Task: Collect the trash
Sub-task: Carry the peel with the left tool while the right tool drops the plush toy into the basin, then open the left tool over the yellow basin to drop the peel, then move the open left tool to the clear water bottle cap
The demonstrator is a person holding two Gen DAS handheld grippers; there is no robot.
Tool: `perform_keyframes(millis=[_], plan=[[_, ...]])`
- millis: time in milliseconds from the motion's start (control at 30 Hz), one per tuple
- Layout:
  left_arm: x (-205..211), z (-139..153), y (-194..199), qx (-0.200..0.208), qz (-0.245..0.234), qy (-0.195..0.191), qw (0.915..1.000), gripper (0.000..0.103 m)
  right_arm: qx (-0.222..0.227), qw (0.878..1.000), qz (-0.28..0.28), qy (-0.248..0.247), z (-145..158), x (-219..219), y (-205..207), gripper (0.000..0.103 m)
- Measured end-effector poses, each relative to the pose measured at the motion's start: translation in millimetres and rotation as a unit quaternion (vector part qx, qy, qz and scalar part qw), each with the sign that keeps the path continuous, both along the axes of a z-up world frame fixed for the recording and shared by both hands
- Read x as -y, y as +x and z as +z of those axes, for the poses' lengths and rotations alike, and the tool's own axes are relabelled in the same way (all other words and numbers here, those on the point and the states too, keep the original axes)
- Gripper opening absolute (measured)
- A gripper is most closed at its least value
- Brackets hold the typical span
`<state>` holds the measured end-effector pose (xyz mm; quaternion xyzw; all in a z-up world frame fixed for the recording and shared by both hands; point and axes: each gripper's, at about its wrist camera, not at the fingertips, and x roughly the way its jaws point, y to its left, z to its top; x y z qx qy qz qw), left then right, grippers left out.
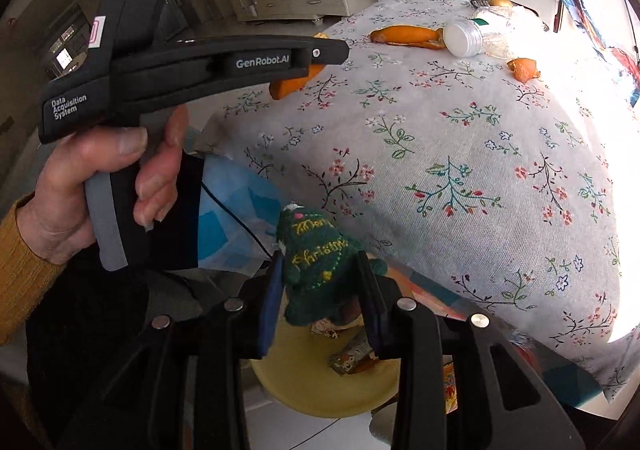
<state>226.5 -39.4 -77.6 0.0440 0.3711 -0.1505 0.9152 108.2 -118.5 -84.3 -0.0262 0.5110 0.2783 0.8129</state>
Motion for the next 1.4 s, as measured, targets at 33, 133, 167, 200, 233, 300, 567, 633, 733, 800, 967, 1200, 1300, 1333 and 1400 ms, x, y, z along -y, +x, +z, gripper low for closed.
perform_keyframes(millis=[33,133,167,200,233,300,567,633,733,800,967,1200,1300,1333,1400], plan=[[1,-1,-4,-0.003,-0.002,-0.001,1.0,0.017,0.001,1.0,-0.004,-0.007,-3,0,-1,0.041],[5,-7,-15,-0.012,-0.012,0.003,0.9998,0.017,0.014,0.999,-0.037,0.002,2,12,-3,0.052],[7,-9,-20,-0.018,-0.017,0.004,0.9997,0.017,0.025,0.998,-0.058,0.009,8,21,-1,0.056],[9,-12,-25,-0.026,-0.024,0.006,0.9994,0.017,0.038,0.996,-0.08,0.017,14,30,0,0.058],[12,-16,-30,-0.038,-0.036,0.007,0.9986,0.017,0.05,0.993,-0.105,0.028,21,43,1,0.061],[22,-28,-43,-0.074,-0.071,0.017,0.9946,0.018,0.07,0.983,-0.159,0.054,32,67,1,0.064],[67,-66,-113,-0.121,-0.217,0.136,0.959,0.035,0.081,0.951,-0.262,0.143,40,119,9,0.068],[64,-55,-110,-0.1,-0.207,0.12,0.9657,0.043,0.087,0.949,-0.263,0.149,43,120,8,0.068],[49,-33,-84,-0.079,-0.156,0.076,0.9818,0.054,0.093,0.945,-0.268,0.16,44,123,7,0.072],[40,-21,-60,-0.066,-0.115,0.067,0.9889,0.058,0.089,0.942,-0.274,0.172,43,125,7,0.073],[30,-12,22,-0.079,-0.037,0.049,0.995,0.071,0.081,0.942,-0.269,0.182,40,121,6,0.073],[46,-40,118,-0.115,-0.005,0.073,0.9907,0.078,0.063,0.946,-0.26,0.185,34,113,13,0.073],[58,-43,141,-0.114,-0.026,0.079,0.99,0.089,0.055,0.945,-0.258,0.192,33,111,18,0.073],[62,-44,148,-0.113,-0.029,0.082,0.9897,0.094,0.053,0.945,-0.257,0.194,33,110,19,0.073],[66,-45,162,-0.112,-0.038,0.076,0.9901,0.096,0.05,0.947,-0.253,0.193,32,106,21,0.074]])
